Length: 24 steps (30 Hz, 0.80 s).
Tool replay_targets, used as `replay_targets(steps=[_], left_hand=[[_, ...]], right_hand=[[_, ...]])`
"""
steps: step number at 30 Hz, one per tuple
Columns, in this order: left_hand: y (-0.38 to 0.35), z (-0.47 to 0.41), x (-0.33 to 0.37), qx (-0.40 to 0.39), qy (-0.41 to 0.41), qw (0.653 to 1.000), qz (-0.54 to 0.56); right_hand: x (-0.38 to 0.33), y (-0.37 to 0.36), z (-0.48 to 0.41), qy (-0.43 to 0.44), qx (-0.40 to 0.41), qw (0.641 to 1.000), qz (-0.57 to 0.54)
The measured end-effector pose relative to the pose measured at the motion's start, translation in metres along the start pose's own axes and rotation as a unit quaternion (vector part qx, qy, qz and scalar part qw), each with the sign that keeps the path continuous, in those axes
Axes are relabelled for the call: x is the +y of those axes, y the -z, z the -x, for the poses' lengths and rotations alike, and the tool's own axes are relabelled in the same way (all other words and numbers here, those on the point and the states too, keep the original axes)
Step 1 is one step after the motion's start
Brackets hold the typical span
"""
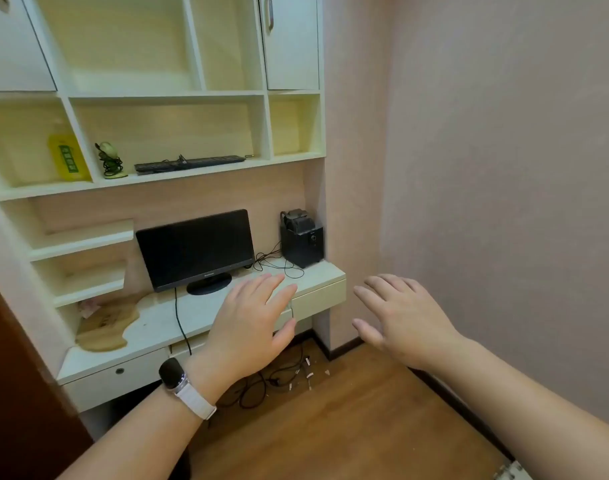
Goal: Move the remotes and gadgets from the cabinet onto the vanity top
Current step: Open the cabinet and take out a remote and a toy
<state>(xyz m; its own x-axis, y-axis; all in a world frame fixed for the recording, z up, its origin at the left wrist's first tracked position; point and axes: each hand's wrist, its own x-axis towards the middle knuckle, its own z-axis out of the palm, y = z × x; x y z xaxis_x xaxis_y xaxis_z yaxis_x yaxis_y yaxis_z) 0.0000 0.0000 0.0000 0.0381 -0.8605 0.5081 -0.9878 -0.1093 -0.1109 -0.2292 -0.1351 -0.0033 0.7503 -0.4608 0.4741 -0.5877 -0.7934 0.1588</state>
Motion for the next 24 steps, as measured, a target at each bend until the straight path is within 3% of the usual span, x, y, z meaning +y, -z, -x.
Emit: replay_targets(steps=[7, 16, 24], left_hand=[[-0.052, -0.032, -0.053, -0.013, 0.0, 0.999, 0.031], [-0.115, -0.077, -0.178, -0.001, 0.002, 0.999, 0.051], [-0.151, -0.121, -0.249, 0.019, -0.013, 0.998, 0.054]], right_hand=[[-0.005, -0.052, -0.058, -0.011, -0.035, 0.999, 0.024], [-0.042, -0.108, -0.189, 0.001, -0.047, 0.998, 0.038], [-0.06, -0.14, -0.265, -0.002, -0.027, 0.999, 0.036]])
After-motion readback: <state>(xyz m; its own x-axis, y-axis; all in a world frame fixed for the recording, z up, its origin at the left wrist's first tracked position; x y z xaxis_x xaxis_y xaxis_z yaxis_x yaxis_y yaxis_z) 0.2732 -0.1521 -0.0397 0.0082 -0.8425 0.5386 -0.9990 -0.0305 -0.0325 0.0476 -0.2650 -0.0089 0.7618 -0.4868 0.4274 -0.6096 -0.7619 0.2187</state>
